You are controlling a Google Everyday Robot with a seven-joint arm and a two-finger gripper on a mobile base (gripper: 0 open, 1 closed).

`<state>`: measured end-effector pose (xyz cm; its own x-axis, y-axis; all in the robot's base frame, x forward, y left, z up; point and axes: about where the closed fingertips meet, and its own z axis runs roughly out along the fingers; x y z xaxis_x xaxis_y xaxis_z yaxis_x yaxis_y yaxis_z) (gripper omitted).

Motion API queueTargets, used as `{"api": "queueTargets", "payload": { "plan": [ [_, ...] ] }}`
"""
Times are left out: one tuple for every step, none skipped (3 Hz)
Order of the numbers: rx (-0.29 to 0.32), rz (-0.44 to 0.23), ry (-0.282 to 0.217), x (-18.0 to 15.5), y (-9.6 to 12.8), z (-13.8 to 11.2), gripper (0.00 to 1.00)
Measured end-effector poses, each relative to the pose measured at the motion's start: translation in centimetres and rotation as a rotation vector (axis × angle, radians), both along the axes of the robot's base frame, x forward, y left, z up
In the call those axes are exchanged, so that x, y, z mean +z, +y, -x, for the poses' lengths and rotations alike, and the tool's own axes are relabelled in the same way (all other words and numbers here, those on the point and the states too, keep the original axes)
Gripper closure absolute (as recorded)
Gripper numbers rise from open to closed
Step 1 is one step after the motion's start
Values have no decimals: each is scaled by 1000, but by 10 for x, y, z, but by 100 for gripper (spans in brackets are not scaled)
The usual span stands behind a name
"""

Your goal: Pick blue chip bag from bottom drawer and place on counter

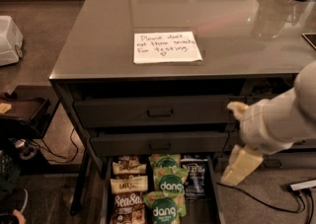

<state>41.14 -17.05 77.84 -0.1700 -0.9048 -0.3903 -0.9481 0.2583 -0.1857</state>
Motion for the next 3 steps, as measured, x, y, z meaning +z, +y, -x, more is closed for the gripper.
{"api": "queueTargets", "payload": {
  "plan": [
    [11,-66,89,-78,17,12,0],
    [14,-111,149,-125,29,19,0],
    [13,-114,153,-128,29,19,0]
  ]
}}
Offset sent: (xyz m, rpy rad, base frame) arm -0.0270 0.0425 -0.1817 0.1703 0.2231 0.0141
